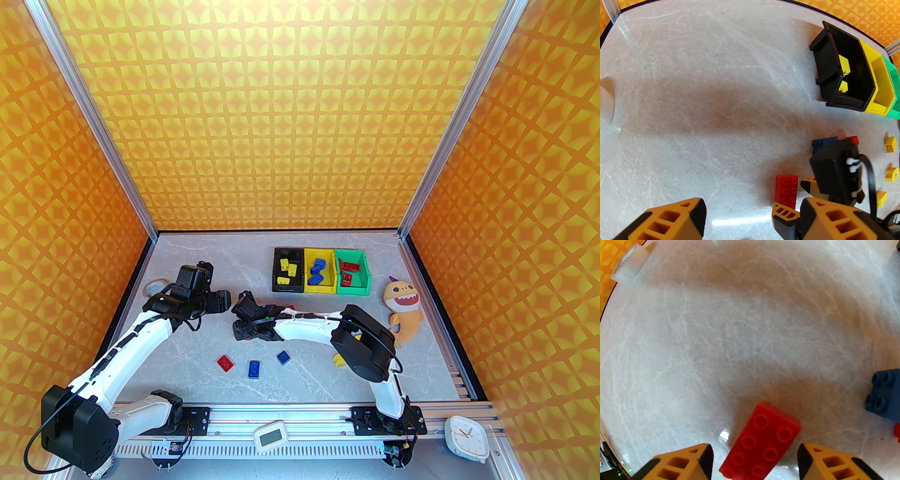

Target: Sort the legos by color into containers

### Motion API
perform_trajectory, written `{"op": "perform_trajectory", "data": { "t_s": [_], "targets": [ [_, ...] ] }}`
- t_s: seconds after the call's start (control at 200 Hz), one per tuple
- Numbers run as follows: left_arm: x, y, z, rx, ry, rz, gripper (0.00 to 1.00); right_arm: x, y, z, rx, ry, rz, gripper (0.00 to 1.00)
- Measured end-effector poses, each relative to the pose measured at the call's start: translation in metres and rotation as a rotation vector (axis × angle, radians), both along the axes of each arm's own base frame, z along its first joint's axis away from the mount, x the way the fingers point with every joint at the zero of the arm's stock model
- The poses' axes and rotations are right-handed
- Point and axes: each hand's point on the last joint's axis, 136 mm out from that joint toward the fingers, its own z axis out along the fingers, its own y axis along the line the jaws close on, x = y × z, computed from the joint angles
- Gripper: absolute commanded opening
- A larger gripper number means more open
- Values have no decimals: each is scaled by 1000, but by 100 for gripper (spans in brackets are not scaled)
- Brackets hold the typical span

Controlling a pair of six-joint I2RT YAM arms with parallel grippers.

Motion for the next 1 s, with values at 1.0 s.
{"op": "perform_trajectory", "data": {
  "t_s": [1.0],
  "targets": [
    [-6,6,-7,-9,32,21,69,-8,29,-1,-52,-41,162,48]
  ]
}}
